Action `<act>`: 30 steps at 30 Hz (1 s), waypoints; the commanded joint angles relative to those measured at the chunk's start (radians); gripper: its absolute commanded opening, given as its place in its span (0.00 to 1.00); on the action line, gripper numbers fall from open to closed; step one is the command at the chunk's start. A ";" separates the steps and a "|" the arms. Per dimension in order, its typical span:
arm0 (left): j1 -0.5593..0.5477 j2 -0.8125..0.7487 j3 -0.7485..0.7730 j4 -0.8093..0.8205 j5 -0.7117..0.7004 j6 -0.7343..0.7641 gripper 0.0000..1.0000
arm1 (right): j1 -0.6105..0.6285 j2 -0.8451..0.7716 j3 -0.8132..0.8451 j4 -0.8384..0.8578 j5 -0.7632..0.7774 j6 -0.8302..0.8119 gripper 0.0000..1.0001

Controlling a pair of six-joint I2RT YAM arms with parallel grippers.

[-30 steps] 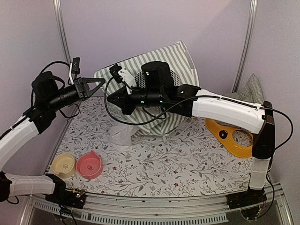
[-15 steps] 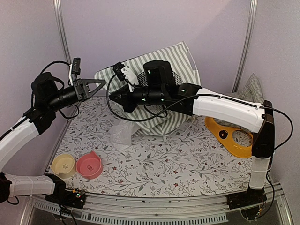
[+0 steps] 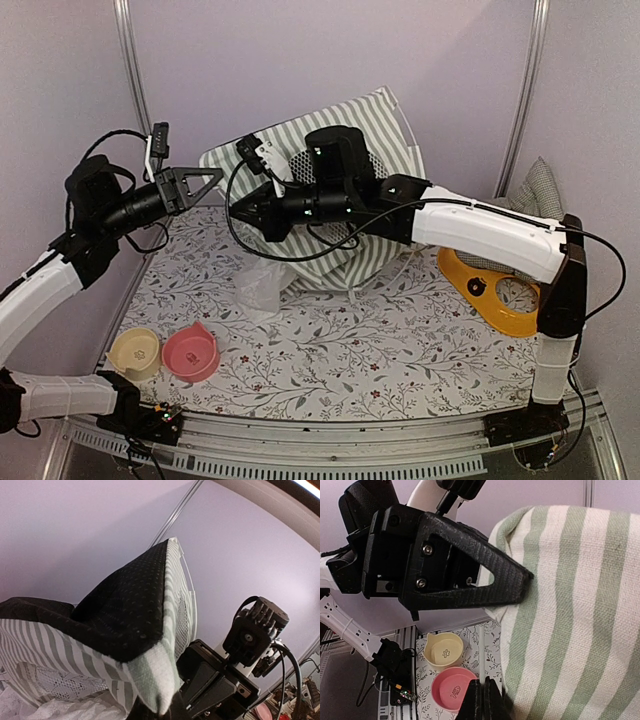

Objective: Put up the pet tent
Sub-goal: Insert the tent pole into the pole socket of the pet tent.

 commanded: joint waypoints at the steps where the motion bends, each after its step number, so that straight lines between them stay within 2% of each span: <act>1: 0.011 -0.002 0.010 0.083 -0.001 0.001 0.00 | -0.015 -0.008 0.003 -0.027 0.012 -0.010 0.00; 16: 0.013 -0.010 -0.037 0.136 0.087 -0.003 0.00 | -0.035 0.000 0.045 0.008 0.025 0.032 0.00; 30: 0.015 -0.030 -0.026 0.141 0.069 -0.042 0.00 | -0.039 0.021 0.047 -0.025 0.028 0.040 0.00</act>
